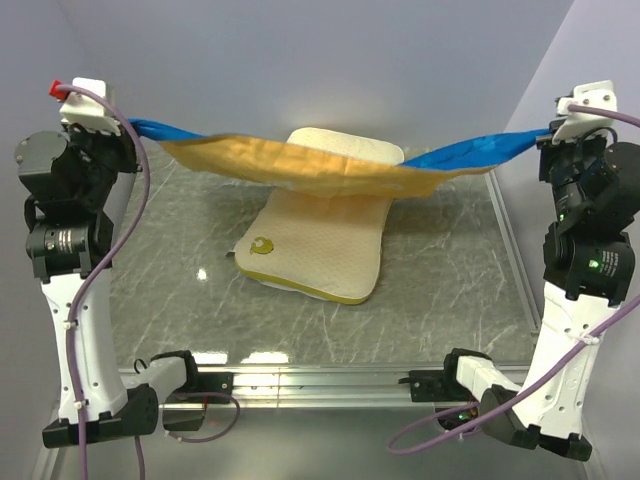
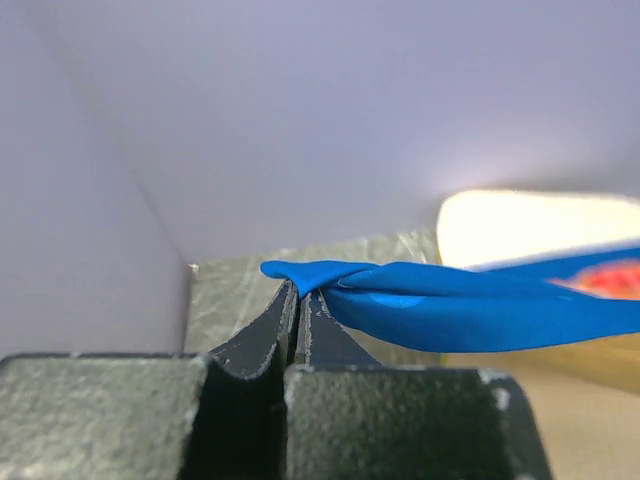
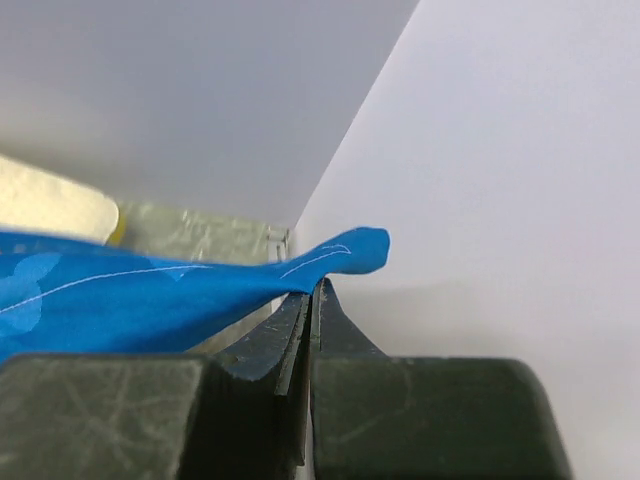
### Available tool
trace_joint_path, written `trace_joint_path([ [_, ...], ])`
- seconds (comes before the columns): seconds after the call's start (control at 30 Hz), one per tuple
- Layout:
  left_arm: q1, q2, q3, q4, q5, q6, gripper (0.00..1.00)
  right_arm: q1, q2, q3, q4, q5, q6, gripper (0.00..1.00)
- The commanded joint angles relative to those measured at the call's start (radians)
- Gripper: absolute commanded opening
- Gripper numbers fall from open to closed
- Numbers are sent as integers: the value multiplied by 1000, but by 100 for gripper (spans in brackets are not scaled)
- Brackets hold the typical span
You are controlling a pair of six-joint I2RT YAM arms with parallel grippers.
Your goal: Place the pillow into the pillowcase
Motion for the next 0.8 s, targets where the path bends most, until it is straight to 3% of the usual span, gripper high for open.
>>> trace_joint_path([
  [0.0, 4, -51, 40, 129, -171, -60, 0, -12, -5, 86, 87, 38, 66, 0],
  [0.17, 4, -96, 118, 198, -372, -16, 0, -11, 6, 238, 35, -19, 138, 0],
  [0.33, 4, -82, 276, 221, -536, 84, 0, -11, 9, 348, 17, -192, 204, 0],
  [0.5, 3, -105, 270, 348, -636, 253, 0, -6, 38, 368, 47, -381, 322, 0],
  [0.6, 3, -101, 207, 406, -675, 329, 0, 94, 116, 373, 43, -381, 337, 0],
  [0.67, 4, -102, 101, 465, -676, 375, 0, 310, 157, 315, 43, -220, 275, 0],
  [0.77, 6, -75, -70, 592, -693, 450, 0, 493, 196, 206, 121, -90, 209, 0],
])
